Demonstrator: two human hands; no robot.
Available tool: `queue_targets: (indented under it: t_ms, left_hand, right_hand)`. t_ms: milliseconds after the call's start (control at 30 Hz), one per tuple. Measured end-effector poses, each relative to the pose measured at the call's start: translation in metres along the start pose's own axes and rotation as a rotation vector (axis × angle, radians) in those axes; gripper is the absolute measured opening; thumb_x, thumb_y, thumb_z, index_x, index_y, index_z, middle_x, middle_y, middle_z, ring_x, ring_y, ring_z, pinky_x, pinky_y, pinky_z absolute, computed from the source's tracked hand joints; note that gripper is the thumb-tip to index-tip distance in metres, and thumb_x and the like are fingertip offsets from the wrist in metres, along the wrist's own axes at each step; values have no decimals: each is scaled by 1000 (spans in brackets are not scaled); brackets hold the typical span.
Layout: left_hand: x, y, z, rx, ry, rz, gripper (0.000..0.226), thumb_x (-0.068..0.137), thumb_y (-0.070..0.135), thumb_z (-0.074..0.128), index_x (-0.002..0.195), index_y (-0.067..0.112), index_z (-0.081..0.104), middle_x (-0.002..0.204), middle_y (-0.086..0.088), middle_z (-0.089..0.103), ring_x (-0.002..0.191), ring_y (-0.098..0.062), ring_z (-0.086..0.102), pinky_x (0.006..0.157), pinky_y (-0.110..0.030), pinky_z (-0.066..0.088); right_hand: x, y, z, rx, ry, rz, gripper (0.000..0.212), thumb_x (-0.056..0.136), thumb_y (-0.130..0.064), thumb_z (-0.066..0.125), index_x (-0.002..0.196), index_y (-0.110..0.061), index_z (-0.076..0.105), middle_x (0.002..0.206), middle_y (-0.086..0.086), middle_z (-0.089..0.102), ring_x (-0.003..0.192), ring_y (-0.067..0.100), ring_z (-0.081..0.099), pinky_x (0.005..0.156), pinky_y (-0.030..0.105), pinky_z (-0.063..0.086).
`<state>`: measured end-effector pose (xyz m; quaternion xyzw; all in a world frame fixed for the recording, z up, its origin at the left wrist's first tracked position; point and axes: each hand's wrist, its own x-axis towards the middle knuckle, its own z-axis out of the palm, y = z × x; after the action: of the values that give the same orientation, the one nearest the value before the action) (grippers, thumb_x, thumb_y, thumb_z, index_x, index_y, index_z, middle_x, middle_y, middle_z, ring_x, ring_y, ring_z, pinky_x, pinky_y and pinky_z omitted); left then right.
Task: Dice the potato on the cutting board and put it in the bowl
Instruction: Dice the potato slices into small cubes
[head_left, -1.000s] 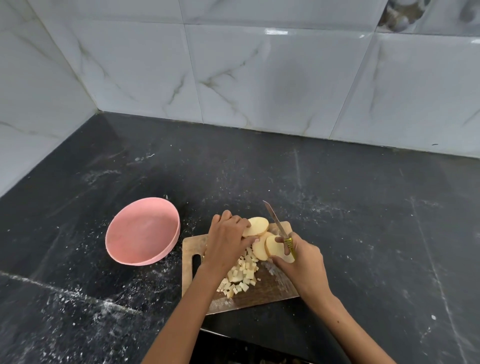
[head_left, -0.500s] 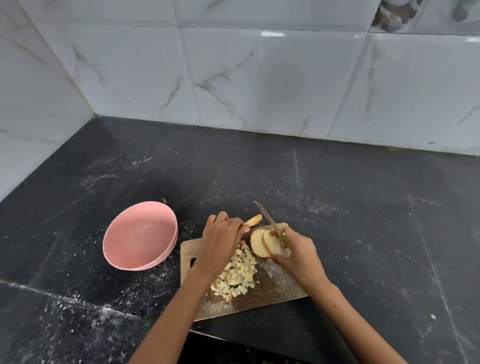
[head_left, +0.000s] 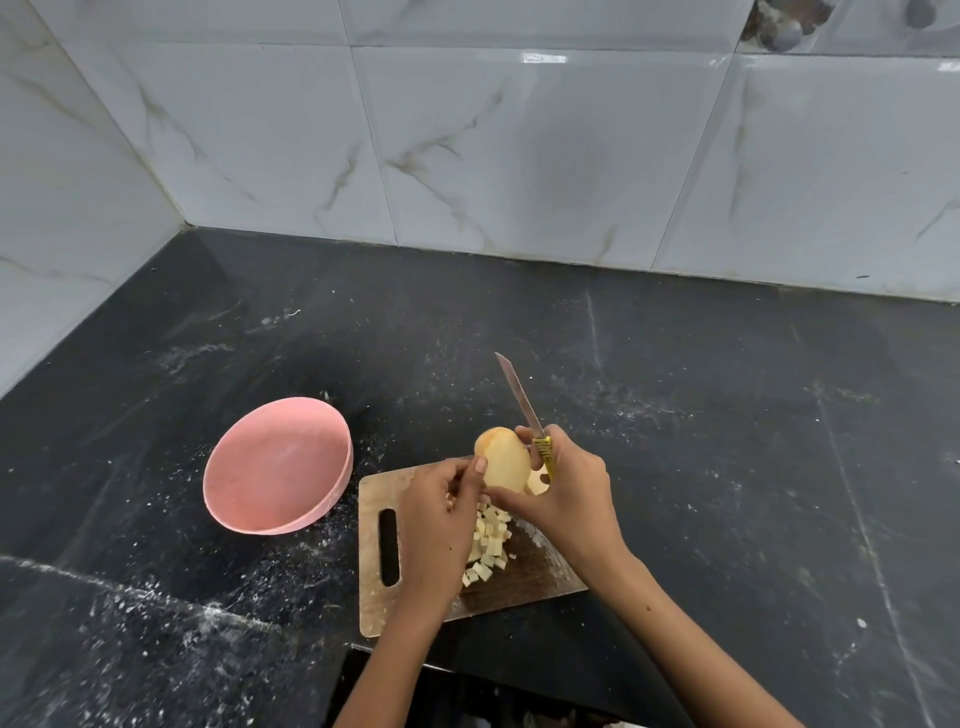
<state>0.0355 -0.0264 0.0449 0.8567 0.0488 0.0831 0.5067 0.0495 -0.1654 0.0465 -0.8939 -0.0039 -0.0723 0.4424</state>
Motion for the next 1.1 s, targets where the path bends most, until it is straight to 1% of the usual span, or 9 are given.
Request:
queue_targets:
  t_ms: [133, 300, 533, 667, 767, 833, 900, 967, 1100]
  left_hand:
    - [-6, -2, 1, -149, -65, -112, 19, 91, 29, 63, 75, 23, 71, 65, 7, 69, 69, -3, 65, 63, -14, 49]
    - [-8, -3, -3, -355, -176, -232, 19, 86, 24, 66, 77, 10, 74, 75, 0, 73, 78, -6, 68, 71, -15, 51]
    - [-11, 3, -9, -410, -236, -252, 5, 81, 19, 71, 84, 16, 74, 76, 1, 75, 77, -6, 70, 67, -12, 51]
    - [-14, 2, -11, -412, -247, -297, 29, 71, 30, 74, 95, 13, 75, 81, 1, 76, 84, -10, 71, 70, -15, 52]
    - [-23, -2, -9, -194, -267, -178, 23, 74, 41, 73, 90, 25, 77, 82, 15, 73, 87, 2, 64, 78, -20, 48]
    - [-33, -7, -7, 94, -216, 3, 27, 75, 57, 64, 91, 38, 73, 85, 29, 66, 89, 8, 55, 80, -20, 42]
    - [-43, -15, -5, 340, -148, 189, 37, 82, 64, 54, 96, 36, 74, 93, 27, 66, 88, 4, 48, 78, -23, 35]
    - [-51, -21, 0, 432, -132, 296, 38, 85, 57, 50, 99, 32, 74, 98, 21, 68, 90, -2, 48, 77, -23, 30]
    - [-65, -30, 13, 533, -174, 465, 28, 80, 44, 70, 103, 28, 74, 108, 13, 68, 97, -10, 50, 80, -27, 31]
  right_hand:
    - [-6, 3, -2, 56, -36, 55, 55, 49, -58, 79, 78, -26, 44, 104, -18, 62, 99, 5, 58, 74, 33, 55]
    - [-3, 5, -11, 154, -116, 157, 59, 46, -42, 91, 88, -31, 51, 101, -9, 60, 95, 3, 57, 74, 34, 57]
    - [-2, 13, -17, 221, -204, 201, 75, 35, -47, 88, 96, -17, 57, 98, -15, 60, 97, 7, 59, 78, 41, 57]
    - [-6, 15, -18, 230, -223, 146, 70, 37, -47, 86, 94, -21, 56, 106, -11, 61, 105, 8, 58, 76, 38, 58]
    - [-20, 21, -26, 174, -219, 81, 67, 45, -44, 84, 100, -18, 57, 107, -16, 61, 106, 2, 57, 79, 30, 56]
    - [-32, 33, -35, 74, -211, 46, 65, 50, -44, 83, 102, -15, 57, 103, -21, 60, 101, 0, 57, 78, 23, 52]
    - [-44, 46, -42, -69, -232, -18, 60, 52, -49, 78, 98, -18, 54, 95, -24, 56, 90, 3, 58, 68, 19, 45]
    - [-56, 55, -44, -171, -283, -60, 55, 56, -50, 76, 95, -28, 44, 86, -25, 49, 80, 2, 51, 62, 12, 35]
    - [-67, 60, -39, -210, -338, -104, 55, 68, -46, 74, 113, -31, 45, 93, -20, 50, 84, 2, 51, 67, 12, 39]
